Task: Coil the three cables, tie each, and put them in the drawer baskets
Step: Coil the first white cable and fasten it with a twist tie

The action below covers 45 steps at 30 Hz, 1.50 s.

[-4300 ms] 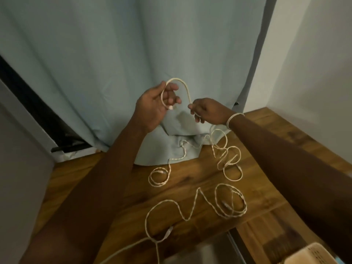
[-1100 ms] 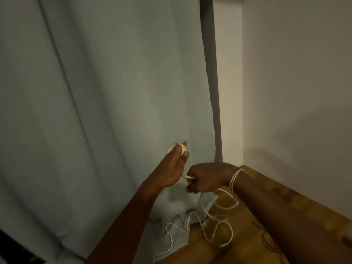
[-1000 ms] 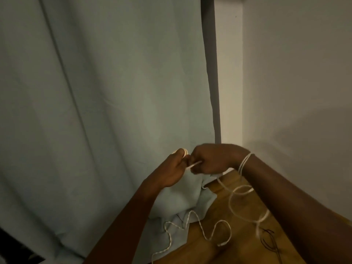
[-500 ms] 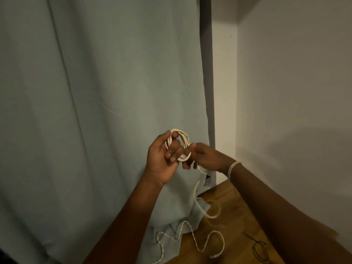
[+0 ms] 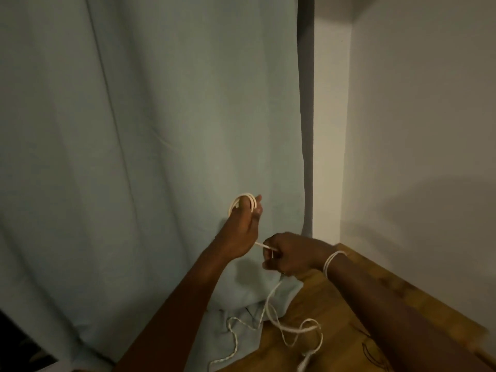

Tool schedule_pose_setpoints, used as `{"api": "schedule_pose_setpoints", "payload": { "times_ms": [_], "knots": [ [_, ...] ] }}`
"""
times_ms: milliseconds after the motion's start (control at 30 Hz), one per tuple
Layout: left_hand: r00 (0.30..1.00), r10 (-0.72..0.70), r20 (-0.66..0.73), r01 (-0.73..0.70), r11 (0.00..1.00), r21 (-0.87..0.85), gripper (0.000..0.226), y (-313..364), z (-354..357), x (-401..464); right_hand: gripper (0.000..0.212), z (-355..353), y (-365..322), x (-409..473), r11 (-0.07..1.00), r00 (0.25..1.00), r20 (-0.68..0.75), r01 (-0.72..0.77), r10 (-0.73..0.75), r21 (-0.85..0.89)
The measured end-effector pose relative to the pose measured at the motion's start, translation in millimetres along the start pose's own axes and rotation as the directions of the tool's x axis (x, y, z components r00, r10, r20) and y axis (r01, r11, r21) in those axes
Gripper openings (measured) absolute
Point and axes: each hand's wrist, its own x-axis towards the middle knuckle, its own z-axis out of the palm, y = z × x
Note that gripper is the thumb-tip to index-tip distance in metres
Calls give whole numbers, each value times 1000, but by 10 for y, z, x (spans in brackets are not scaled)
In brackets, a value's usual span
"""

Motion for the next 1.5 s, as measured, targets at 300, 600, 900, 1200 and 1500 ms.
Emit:
{"api": "schedule_pose_setpoints", "payload": {
  "times_ms": [300,600,900,1200,1500],
  "knots": [
    [893,-80,443,375,676,-634,39,183,-99,-120,15,-973,-123,-108,975,919,-326,206,-221,-79],
    [962,-4,275,273,137,-952,31,330,-275,27,35,-607,42,96,508,945,-312,316,-96,802],
    [988,-126,87,115,235,-965,19,343,-329,147,43,-143,-166,37,618,897,381,-172,-223,767],
    [871,-478,-113,83,370,-925,31,93,-341,263,46,-105,-234,-214,726,914,294,-1,-278,687],
    [964,-189,186,249,885,-393,6,-185,-149,1,21,-638,-377,-436,961,959,-98,272,-266,59]
  ]
}}
